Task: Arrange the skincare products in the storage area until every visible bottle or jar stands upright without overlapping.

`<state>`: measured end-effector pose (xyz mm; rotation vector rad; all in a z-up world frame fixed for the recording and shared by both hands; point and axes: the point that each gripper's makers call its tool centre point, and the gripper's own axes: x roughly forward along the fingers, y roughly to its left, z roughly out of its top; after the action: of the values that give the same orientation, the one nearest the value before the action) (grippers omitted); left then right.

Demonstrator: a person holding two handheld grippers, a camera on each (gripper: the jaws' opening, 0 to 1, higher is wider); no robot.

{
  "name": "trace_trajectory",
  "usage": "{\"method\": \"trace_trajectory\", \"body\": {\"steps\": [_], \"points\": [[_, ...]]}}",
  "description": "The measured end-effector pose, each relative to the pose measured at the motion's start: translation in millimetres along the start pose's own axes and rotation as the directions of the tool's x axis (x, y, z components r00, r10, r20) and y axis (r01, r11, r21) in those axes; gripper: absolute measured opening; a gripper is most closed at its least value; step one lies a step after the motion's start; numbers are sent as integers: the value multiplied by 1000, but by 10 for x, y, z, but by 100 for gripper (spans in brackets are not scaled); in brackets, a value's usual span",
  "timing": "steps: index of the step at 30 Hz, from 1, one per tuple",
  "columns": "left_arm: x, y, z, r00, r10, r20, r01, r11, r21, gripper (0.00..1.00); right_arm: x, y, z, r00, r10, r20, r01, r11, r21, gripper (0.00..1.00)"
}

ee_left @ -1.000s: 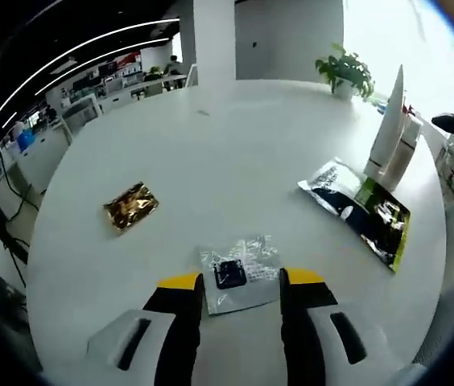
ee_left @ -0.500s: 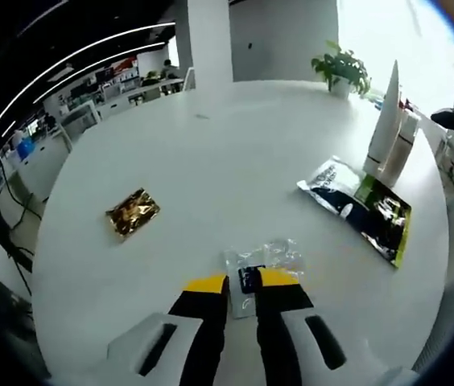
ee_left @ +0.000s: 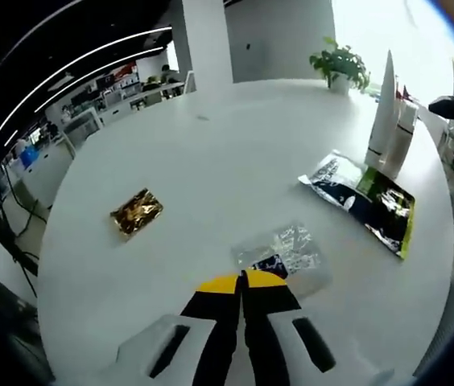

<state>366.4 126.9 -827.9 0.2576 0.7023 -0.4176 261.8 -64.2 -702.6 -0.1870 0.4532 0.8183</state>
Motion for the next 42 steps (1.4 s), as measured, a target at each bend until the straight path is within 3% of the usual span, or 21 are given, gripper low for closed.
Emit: {"method": "trace_trajectory", "body": {"steps": [3, 7, 14, 20, 23, 28, 34, 42], "points": [[-7, -1, 5, 1000, 1, 2, -1, 1000, -5, 5, 136, 167, -52, 995, 92, -31, -92, 996, 6, 86], [-6, -23, 20, 1000, 4, 3, -4, 1000, 6, 5, 319, 262, -46, 989, 144, -40, -145, 989, -24, 85], [5, -5, 39, 1000, 21, 6, -21, 999, 49, 5, 692, 386, -202, 968, 236, -83, -237, 972, 6, 67], [-56, -55, 162, 997, 13, 78, -13, 1000, 0, 5, 943, 349, -346, 963, 244, -114, -242, 970, 34, 67], [-16, -24, 157, 997, 15, 75, -16, 1000, 5, 6, 1041, 395, -375, 957, 272, -103, -262, 960, 100, 68], [8, -91, 142, 998, -5, 59, 3, 1000, 30, 7, 1142, 421, -378, 954, 286, -90, -274, 954, 124, 68], [30, -119, 119, 999, -10, 50, 7, 998, 69, 7, 1232, 407, -297, 956, 290, -35, -277, 938, 208, 69], [51, -175, 136, 999, -12, 41, 6, 990, 144, 7, 1371, 363, -409, 957, 281, -79, -259, 942, 212, 67]]}}
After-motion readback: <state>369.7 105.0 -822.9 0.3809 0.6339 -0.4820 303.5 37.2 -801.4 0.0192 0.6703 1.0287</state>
